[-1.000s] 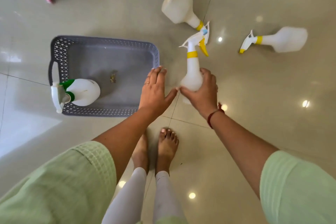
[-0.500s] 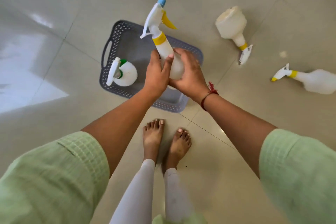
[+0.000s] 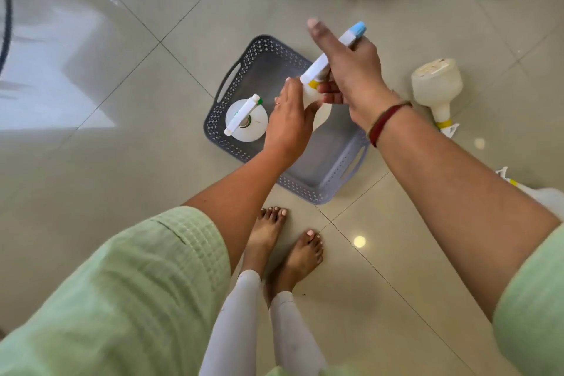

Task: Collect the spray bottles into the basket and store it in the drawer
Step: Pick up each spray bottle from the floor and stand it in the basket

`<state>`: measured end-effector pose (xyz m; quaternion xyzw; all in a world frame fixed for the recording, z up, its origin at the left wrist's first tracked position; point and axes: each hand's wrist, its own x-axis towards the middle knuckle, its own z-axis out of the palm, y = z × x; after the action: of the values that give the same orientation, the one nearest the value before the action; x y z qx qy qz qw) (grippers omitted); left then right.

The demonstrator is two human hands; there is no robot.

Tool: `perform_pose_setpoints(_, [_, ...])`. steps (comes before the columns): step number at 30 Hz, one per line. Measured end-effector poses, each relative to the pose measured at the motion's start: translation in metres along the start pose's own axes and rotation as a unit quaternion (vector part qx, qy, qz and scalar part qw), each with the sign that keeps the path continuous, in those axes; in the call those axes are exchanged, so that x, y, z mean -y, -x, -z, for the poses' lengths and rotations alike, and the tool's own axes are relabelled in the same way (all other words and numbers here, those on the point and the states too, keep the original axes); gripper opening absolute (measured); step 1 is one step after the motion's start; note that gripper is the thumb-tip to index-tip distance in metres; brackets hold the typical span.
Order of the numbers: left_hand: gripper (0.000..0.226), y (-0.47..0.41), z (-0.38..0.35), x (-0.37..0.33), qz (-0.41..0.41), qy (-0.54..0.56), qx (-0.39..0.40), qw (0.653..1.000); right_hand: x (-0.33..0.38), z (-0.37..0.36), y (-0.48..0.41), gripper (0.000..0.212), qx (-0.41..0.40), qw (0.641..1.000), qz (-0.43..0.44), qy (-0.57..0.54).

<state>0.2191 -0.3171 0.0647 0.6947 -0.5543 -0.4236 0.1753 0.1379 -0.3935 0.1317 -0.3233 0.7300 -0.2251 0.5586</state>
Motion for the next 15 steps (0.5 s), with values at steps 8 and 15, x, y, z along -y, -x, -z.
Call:
perform_pose_setpoints(8, [0.064, 0.003, 0.021, -0.014, -0.045, 0.036, -0.036, 0.998, 0.000, -0.019, -0.009, 0.004, -0.005, 1.000, -0.006, -0.028])
perform_pose_setpoints(15, [0.079, 0.002, 0.064, 0.020, -0.075, -0.188, -0.038, 0.979, -0.009, -0.035, -0.027, 0.005, 0.000, 0.997, -0.027, -0.076])
